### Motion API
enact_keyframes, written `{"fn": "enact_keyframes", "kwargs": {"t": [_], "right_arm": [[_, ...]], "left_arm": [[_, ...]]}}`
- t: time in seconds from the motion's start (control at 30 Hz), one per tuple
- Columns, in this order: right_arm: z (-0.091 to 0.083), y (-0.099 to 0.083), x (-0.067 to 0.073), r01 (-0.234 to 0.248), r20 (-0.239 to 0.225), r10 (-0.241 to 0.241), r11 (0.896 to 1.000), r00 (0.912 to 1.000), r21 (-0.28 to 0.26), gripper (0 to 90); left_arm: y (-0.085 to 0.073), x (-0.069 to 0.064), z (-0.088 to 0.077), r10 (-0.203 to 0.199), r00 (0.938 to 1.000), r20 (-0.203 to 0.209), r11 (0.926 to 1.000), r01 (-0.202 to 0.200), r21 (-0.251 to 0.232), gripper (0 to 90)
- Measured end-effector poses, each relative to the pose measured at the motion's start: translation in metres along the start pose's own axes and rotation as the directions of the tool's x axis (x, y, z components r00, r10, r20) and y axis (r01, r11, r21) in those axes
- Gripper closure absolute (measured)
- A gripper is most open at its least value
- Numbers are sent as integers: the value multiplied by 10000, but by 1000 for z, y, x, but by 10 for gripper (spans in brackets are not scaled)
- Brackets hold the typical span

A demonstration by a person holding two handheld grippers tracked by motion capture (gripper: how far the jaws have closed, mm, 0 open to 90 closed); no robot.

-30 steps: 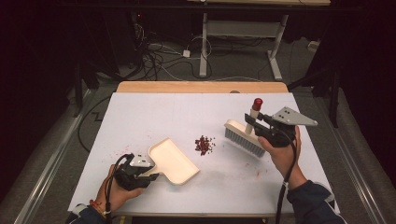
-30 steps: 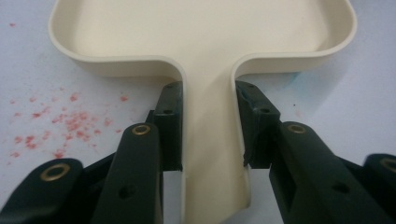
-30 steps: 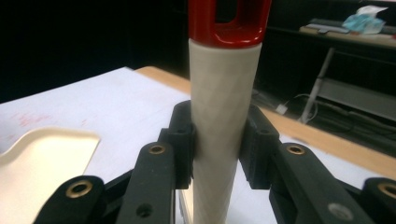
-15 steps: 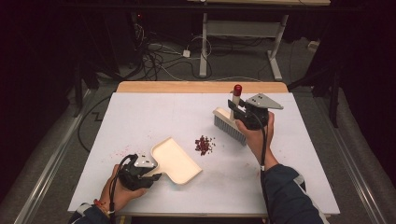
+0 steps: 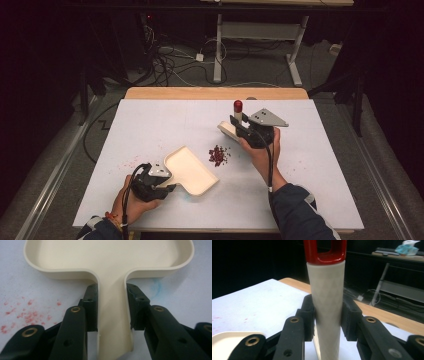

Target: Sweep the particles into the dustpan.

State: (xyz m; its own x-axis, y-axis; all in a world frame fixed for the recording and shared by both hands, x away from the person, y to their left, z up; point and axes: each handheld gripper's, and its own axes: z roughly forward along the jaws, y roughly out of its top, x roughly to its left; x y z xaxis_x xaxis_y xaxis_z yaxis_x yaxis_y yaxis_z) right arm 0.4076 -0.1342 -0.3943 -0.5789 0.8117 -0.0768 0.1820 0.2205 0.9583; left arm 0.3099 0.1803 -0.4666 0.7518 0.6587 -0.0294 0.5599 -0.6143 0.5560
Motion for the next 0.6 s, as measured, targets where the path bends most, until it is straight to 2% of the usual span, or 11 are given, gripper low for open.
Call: {"fn": "enact_keyframes", "kwargs": {"t": [0.27, 0.43, 0.6], "right_arm": [[-2, 1, 15, 100, -426, -99, 9999, 9990, 27, 683], [-5, 2, 25, -98, -746, 94, 9999, 9972, -51, 687], [-6, 1, 36, -5, -799, 3, 10000, 9968, -31, 687]], "left_arm": [[7, -3, 4, 99, 9999, -57, 9999, -99, 17, 641], [11, -4, 7, 80, 10000, -59, 10000, -80, 59, 641], [15, -6, 9, 37, 10000, -81, 9999, -36, 131, 641]]}}
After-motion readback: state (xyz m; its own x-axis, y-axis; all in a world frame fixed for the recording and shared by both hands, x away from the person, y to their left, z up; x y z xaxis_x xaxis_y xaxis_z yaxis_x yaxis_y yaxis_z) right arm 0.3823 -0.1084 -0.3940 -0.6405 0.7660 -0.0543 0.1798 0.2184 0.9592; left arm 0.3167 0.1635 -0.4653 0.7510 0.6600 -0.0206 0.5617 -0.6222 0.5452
